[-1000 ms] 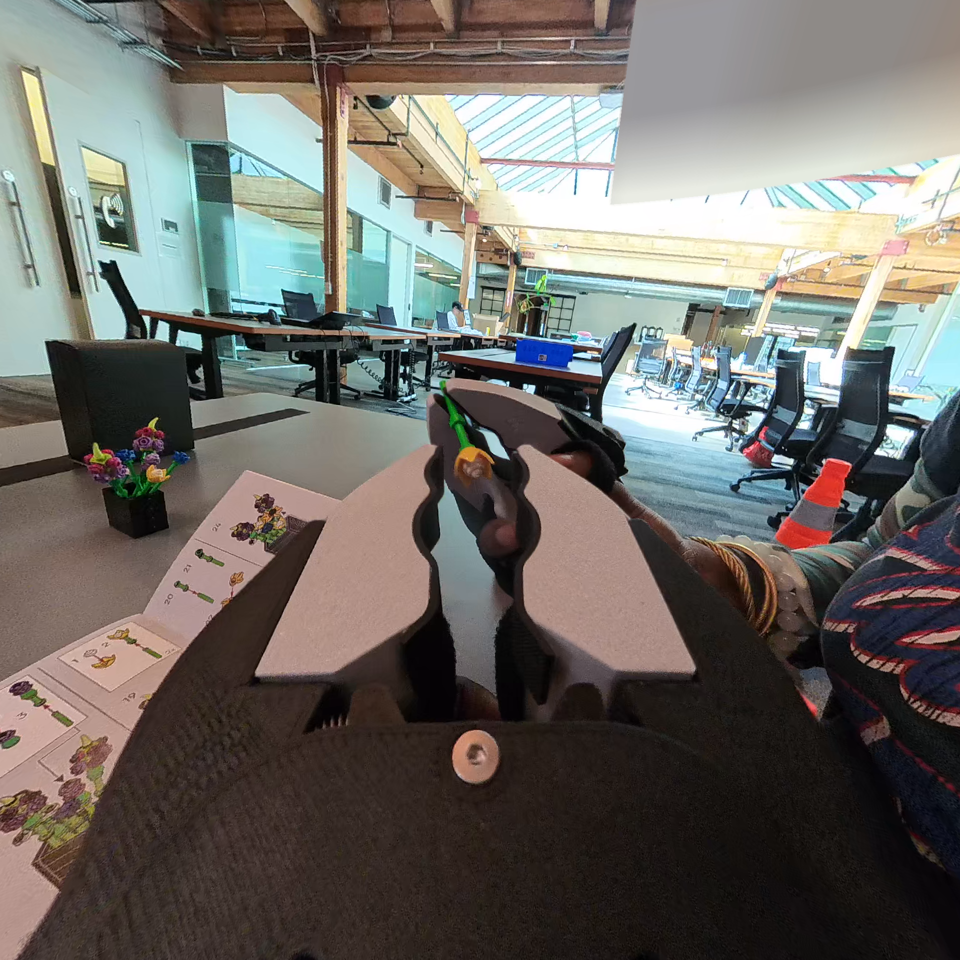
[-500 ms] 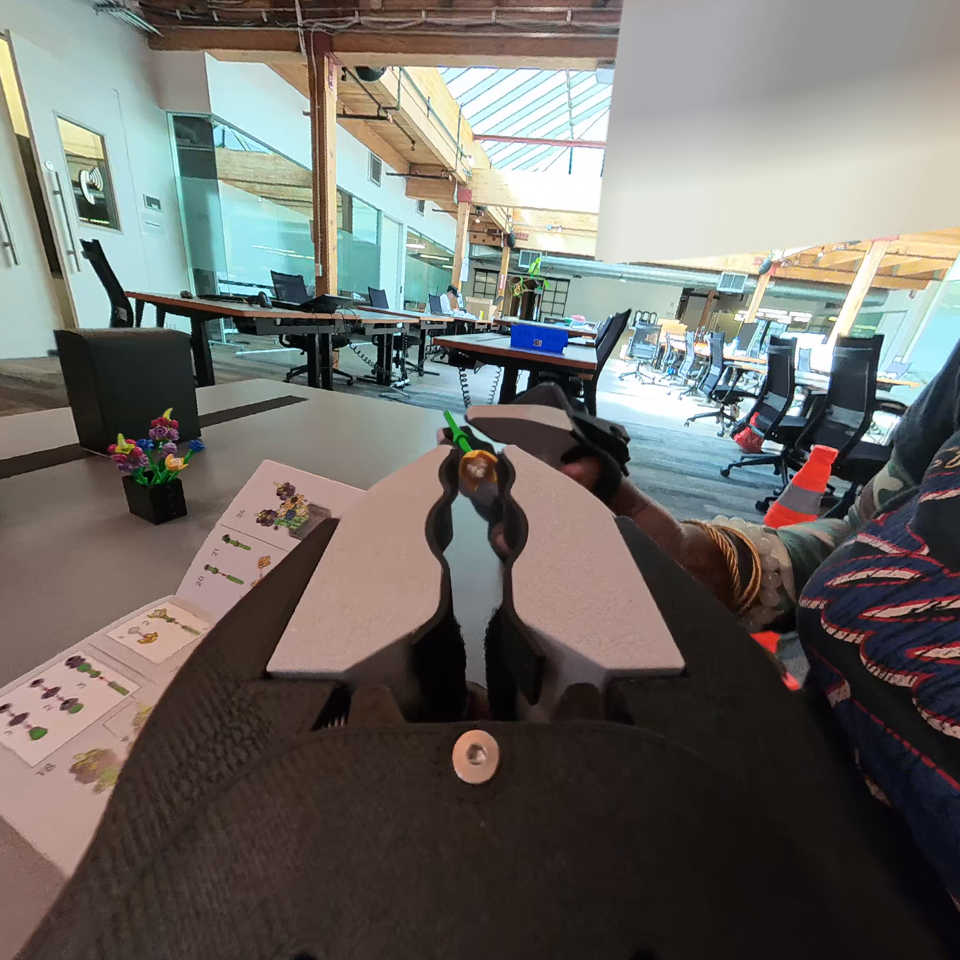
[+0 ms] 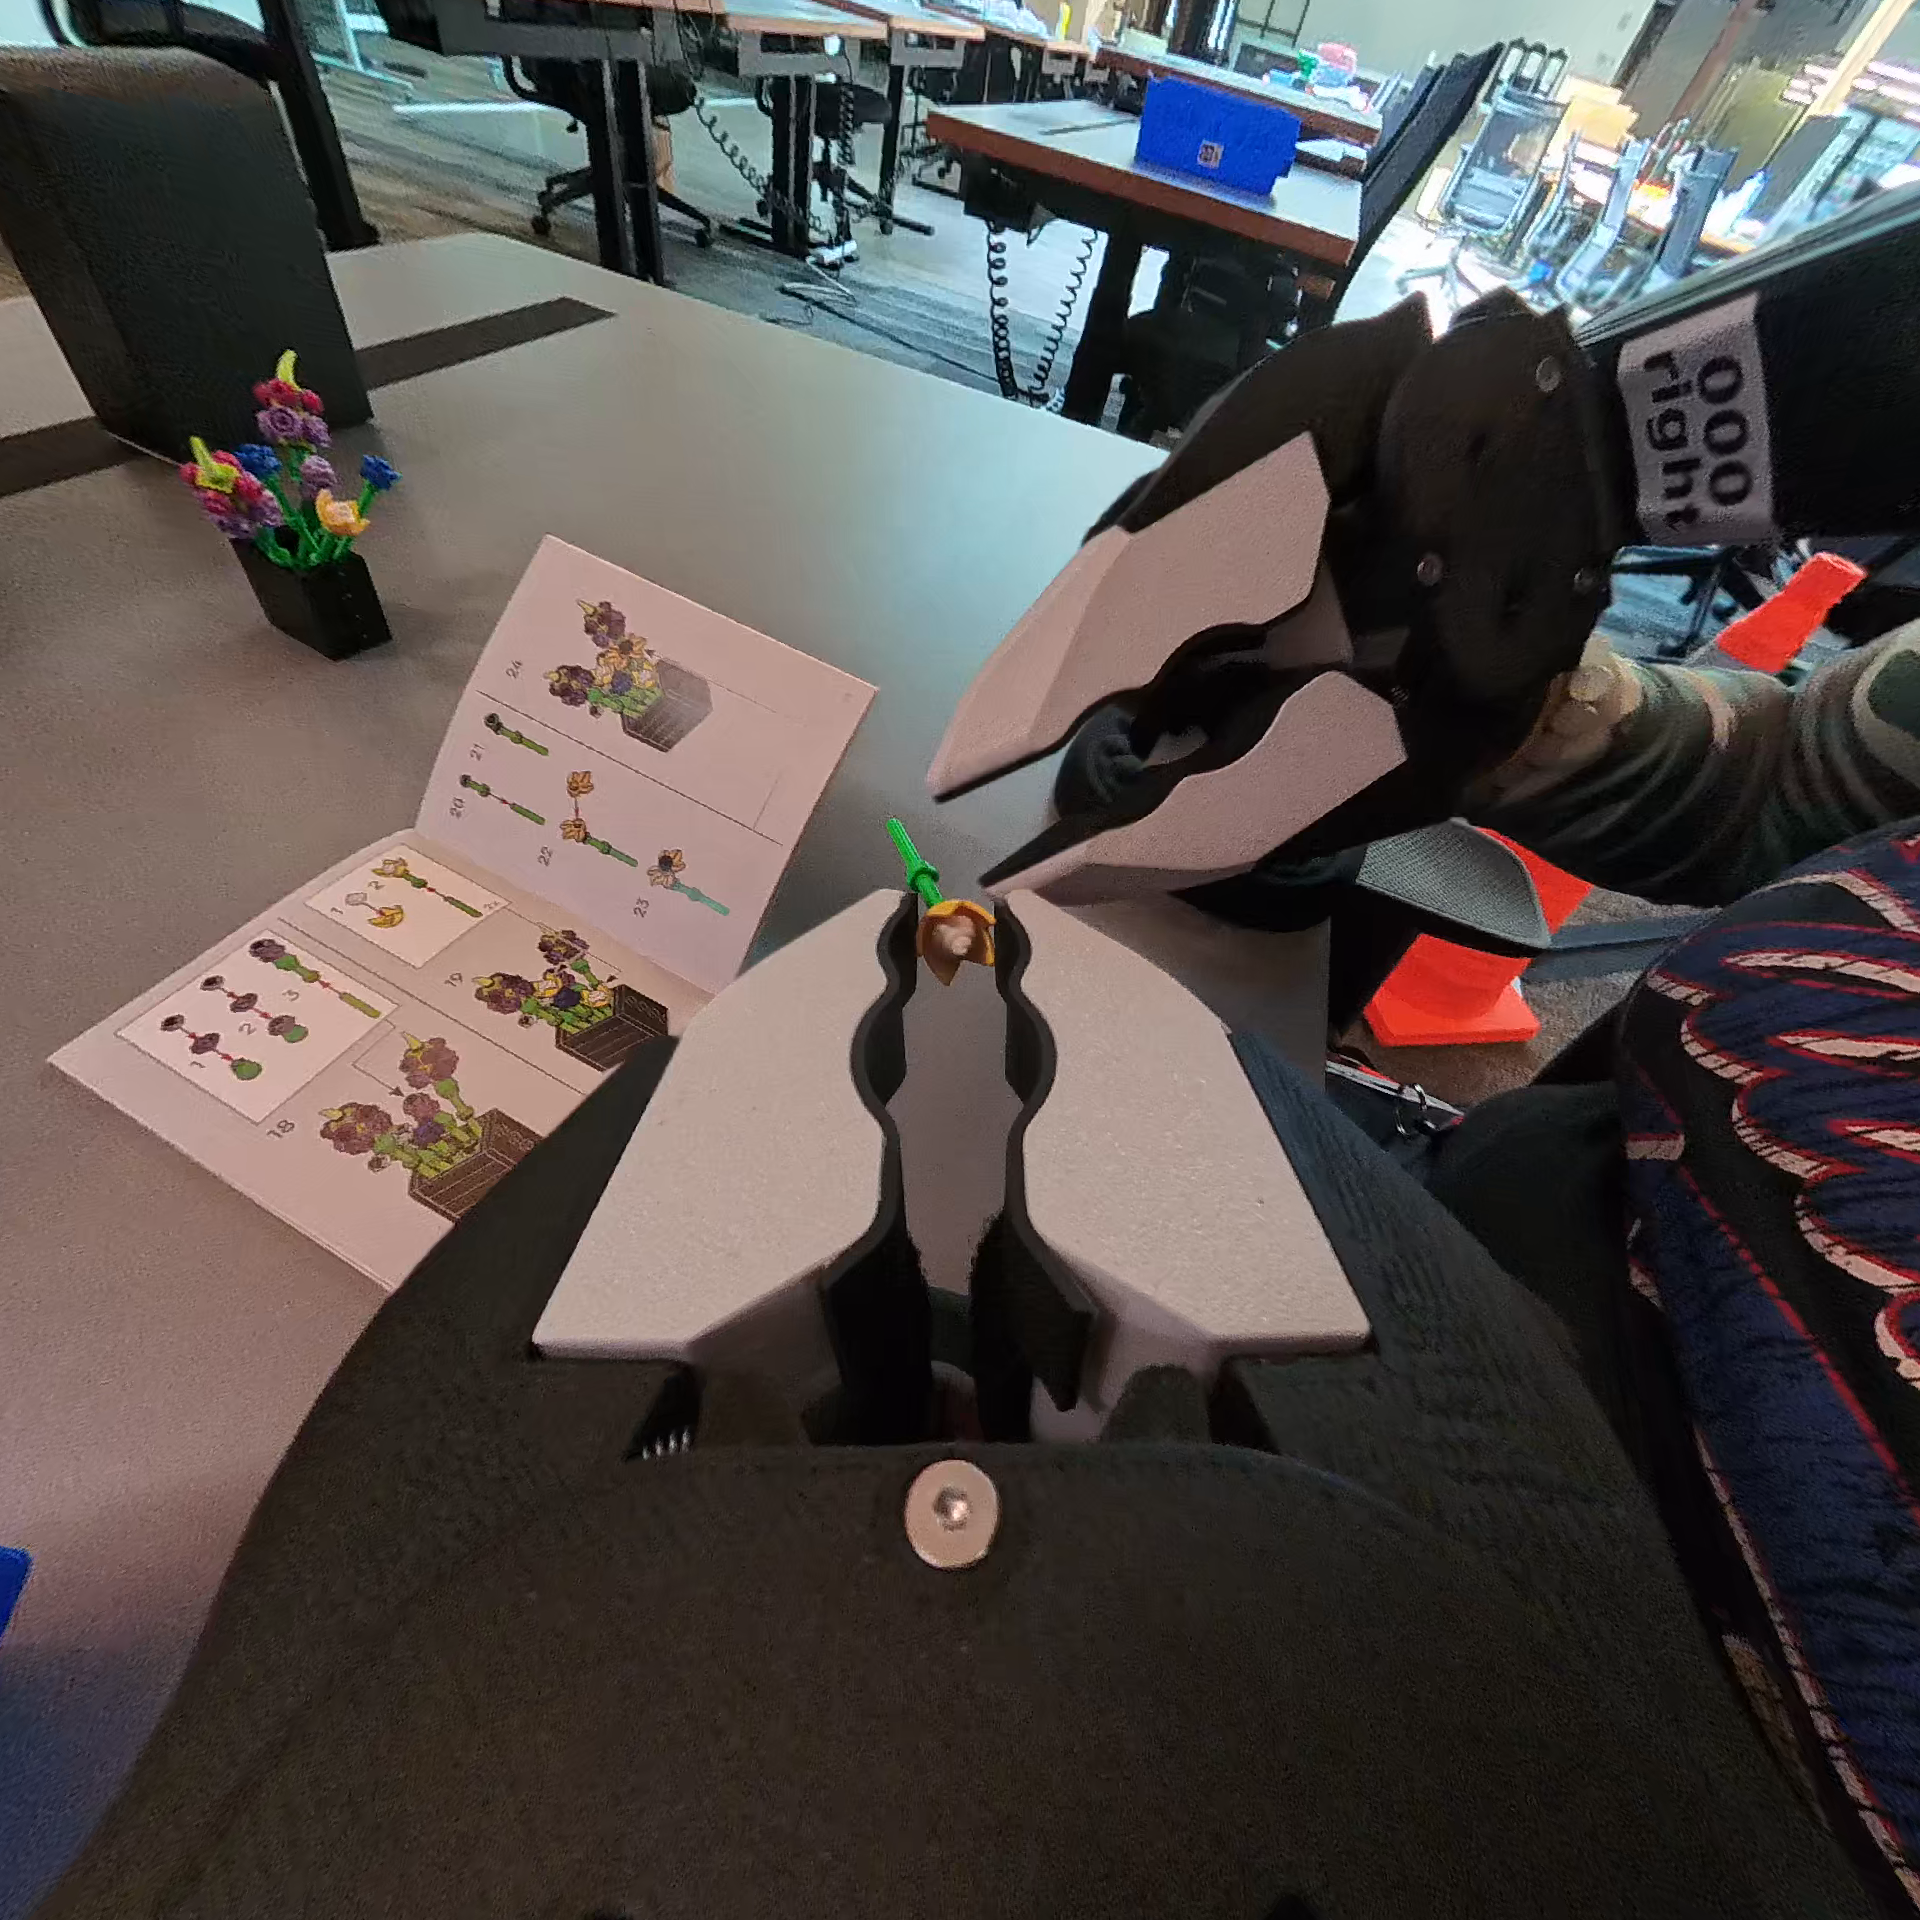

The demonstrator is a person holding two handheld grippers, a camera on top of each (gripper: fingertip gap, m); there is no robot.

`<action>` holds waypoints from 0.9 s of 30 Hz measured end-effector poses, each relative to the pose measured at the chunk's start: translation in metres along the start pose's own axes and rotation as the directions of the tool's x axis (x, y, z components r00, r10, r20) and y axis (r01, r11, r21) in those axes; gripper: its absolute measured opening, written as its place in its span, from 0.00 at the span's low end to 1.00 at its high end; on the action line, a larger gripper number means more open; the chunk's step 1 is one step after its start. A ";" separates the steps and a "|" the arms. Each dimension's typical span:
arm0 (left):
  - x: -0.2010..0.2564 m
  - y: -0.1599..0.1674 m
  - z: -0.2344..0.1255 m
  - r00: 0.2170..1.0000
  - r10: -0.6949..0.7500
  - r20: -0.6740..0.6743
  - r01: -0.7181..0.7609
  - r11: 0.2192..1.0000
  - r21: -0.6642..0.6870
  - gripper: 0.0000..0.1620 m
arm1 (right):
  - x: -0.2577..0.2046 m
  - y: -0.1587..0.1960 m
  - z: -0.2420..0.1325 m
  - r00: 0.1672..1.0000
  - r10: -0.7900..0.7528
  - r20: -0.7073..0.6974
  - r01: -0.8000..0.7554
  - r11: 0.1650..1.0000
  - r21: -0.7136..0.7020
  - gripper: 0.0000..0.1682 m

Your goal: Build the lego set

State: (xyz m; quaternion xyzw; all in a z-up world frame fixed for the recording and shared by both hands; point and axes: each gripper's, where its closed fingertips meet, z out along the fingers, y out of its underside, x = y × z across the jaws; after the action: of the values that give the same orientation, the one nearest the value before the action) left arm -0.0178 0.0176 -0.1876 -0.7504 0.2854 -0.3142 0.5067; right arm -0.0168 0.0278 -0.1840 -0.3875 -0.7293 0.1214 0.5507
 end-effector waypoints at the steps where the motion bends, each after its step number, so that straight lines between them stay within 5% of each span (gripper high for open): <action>1: 0.002 0.000 0.000 1.000 -0.001 -0.011 0.001 1.000 -0.005 0.09 | -0.002 0.000 0.003 1.000 -0.015 0.001 0.015 1.000 -0.001 0.10; 5: 0.011 -0.007 -0.001 0.998 -0.011 -0.059 0.013 0.999 0.032 0.09 | -0.003 0.001 0.009 1.000 0.010 -0.009 -0.010 1.000 -0.002 0.02; 8: 0.016 -0.028 -0.008 0.995 0.033 -0.095 -0.014 0.980 0.200 0.15 | 0.002 -0.010 0.006 0.954 0.297 0.046 -0.301 0.946 0.120 0.02; 11: 0.013 -0.048 -0.017 0.996 0.057 -0.066 -0.028 0.926 0.376 0.18 | 0.011 -0.023 -0.002 0.746 0.624 0.231 -0.665 0.702 0.255 0.02; 13: 0.015 -0.049 -0.014 0.996 0.060 -0.069 -0.027 0.915 0.401 0.17 | 0.015 -0.030 -0.006 0.614 0.709 0.346 -0.789 0.542 0.291 0.02; 15: 0.014 -0.046 -0.007 0.997 0.032 -0.070 -0.002 0.922 0.388 0.15 | 0.016 -0.034 -0.008 0.554 0.728 0.404 -0.832 0.466 0.300 0.02; 19: 0.019 -0.048 -0.004 0.988 -0.030 -0.150 0.091 0.902 0.422 0.03 | 0.009 -0.037 -0.006 0.557 0.711 0.429 -0.830 0.479 0.285 0.02; 27: 0.012 -0.045 -0.008 0.996 0.009 -0.090 0.028 0.914 0.405 0.02 | 0.021 -0.033 -0.020 0.533 0.705 0.467 -0.846 0.438 0.305 0.13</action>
State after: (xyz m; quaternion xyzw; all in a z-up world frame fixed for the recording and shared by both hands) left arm -0.0113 0.0186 -0.1404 -0.6153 0.2328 -0.4027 0.6365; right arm -0.0153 0.0158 -0.1422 -0.5038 -0.4747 0.5974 0.4049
